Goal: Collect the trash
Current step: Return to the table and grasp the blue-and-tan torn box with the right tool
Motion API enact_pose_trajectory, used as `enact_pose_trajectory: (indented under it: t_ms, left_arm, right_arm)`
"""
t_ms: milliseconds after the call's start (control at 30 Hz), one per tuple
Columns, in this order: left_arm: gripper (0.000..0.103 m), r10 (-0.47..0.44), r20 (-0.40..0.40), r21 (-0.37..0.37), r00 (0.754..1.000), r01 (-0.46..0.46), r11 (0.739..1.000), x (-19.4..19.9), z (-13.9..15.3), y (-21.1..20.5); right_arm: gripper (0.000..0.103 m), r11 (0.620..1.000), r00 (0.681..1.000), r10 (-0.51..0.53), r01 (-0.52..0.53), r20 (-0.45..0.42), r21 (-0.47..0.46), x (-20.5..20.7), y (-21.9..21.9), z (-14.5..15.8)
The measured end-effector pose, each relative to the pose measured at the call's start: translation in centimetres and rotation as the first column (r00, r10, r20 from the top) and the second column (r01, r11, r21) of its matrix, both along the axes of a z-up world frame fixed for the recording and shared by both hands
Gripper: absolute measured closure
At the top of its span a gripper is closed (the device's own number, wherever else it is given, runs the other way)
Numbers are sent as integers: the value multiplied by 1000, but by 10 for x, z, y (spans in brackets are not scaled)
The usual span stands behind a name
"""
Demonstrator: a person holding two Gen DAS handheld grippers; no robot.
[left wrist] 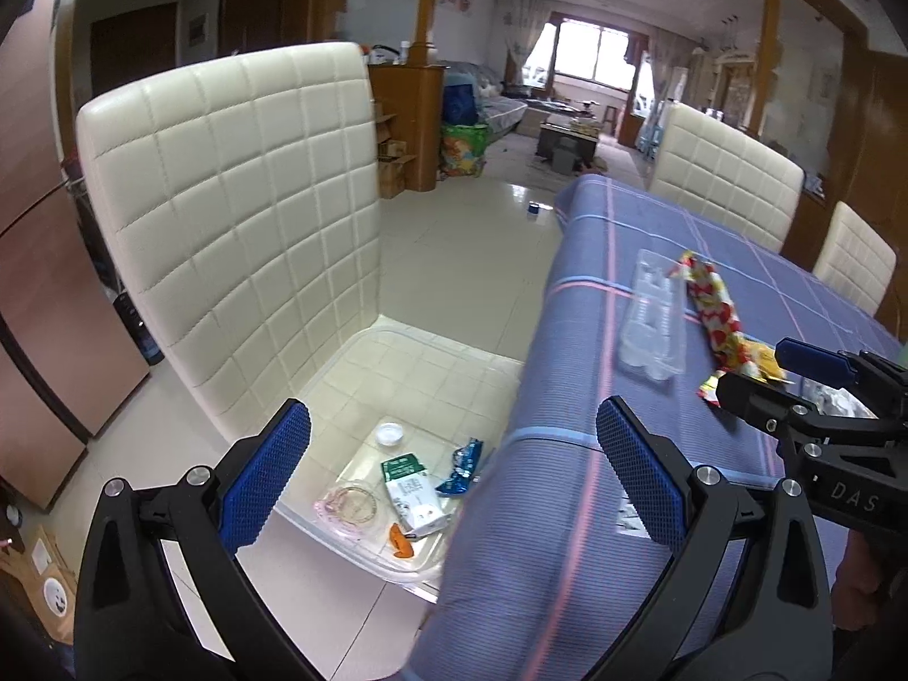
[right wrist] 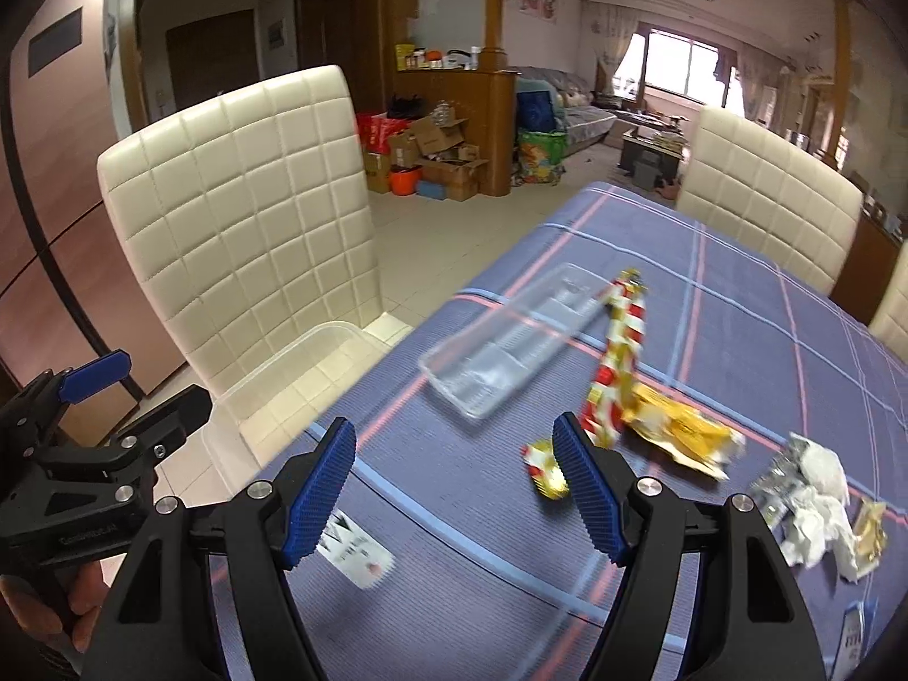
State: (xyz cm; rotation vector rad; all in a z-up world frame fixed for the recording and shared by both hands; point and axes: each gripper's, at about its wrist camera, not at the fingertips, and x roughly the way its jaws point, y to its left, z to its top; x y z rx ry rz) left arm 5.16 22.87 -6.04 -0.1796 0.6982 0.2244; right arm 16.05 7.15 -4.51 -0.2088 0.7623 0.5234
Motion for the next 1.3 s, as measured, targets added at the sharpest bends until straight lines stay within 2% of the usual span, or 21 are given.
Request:
enact_pose_trajectory:
  t_ms: [233, 467, 633, 800, 933, 1033, 1133, 1300]
  left_arm:
    - [4, -111, 2, 17, 994, 111, 994, 6, 12, -55]
    - [4, -236, -2, 40, 972, 236, 971, 16, 22, -121]
    - [4, -295, -23, 17, 955, 295, 955, 26, 22, -158]
    - [4, -314, -48, 14, 948, 315, 949, 36, 19, -184]
    - [4, -329, -71, -19, 941, 329, 944, 46, 15, -200]
    - [4, -353, -83, -14, 932, 354, 935, 51, 12, -212]
    - [4, -381, -98, 10, 919, 384, 923, 56, 9, -230]
    - [4, -415, -121, 15, 902, 420, 908, 65, 3, -255]
  right_arm:
    - [33, 992, 993, -122, 122, 1, 22, -5, -69, 2]
    - [33, 967, 968, -253, 252, 5, 27, -11, -137, 3]
    - [33, 938, 938, -346, 346, 3, 33, -15, -191, 2]
    - [33, 905, 905, -425, 425, -8, 34, -20, -241, -4]
    - [33, 866, 866, -497, 499, -44, 29, -19, -280, -15]
    - [33, 833, 832, -551, 553, -65, 19, -17, -305, -23]
    - [33, 810, 808, -583, 586, -85, 18, -17, -324, -29]
    - [33, 800, 795, -598, 600, -100, -16, -16, -333, -39]
